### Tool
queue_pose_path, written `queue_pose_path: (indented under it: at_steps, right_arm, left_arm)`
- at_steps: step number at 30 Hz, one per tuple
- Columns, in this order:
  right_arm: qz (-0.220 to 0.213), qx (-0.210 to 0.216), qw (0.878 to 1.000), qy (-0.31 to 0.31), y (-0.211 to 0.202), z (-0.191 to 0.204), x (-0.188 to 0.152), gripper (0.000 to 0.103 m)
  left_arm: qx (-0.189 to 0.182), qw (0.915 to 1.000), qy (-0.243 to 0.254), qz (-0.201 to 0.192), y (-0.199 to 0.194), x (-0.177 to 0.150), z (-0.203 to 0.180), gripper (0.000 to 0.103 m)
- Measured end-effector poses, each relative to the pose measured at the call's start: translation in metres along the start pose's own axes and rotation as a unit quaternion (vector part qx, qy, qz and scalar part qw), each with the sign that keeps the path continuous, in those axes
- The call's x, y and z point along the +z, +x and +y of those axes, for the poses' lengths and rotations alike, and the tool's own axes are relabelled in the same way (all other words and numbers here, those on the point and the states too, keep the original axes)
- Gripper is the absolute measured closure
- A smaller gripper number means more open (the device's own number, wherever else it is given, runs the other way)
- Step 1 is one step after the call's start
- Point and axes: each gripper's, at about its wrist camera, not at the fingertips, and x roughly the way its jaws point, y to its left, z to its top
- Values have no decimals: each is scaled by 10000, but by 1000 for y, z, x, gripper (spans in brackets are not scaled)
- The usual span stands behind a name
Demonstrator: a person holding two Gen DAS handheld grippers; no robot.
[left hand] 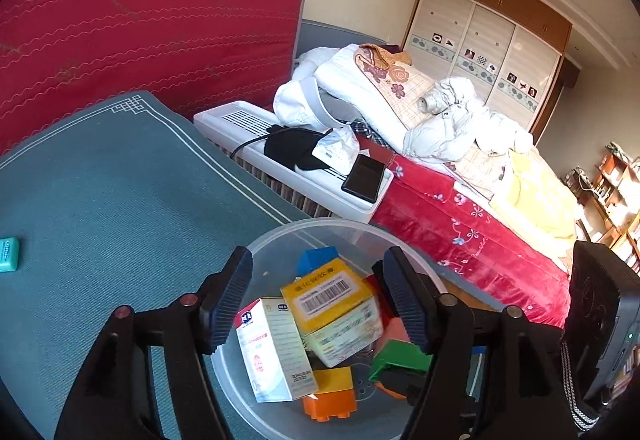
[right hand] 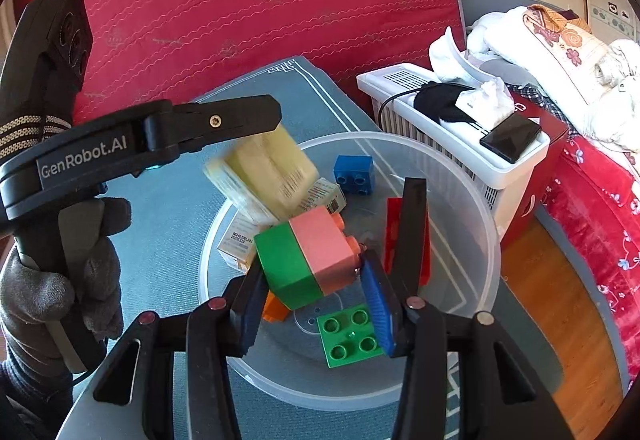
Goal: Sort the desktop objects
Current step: 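Carry the brick and ointment box to the clear bowl and open both tools, then withdraw both open tools from the bowl back over the table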
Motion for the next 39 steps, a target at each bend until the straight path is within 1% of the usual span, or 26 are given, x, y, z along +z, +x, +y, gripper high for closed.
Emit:
queue_pose_path:
  at_steps: [2,10,17,21,27,31,39]
  right_arm:
    - [-27,2,10000,29,-1,-2,0,44]
    - [-61,18,10000,22,-4,0,3,43]
    - [-105,36,9999,-28,-4,9,6,43]
    - [-159,68,9998,-60,-5,16,8,39]
    - [-253,220,9993,-171,-2,35,15,38]
    - [-263,392,9983,-342,5,54,21,37]
    - [-221,793,9936,-767,24,96,31,35]
  left_arm:
    - [17,10000,8,-1,0,0,-1,32]
    - [212,9996,-207,-15,-5,0,16,32]
    - [446,9983,-342,-158,-18,0,34,32]
    - [569,9972,-440,-207,-26,-2,46,32]
    - [901,9939,-567,-305,-45,-5,73,31]
    - [1228,9899,-600,-378,-61,-8,93,31]
    - [1873,9772,-908,-426,-91,-23,148,31]
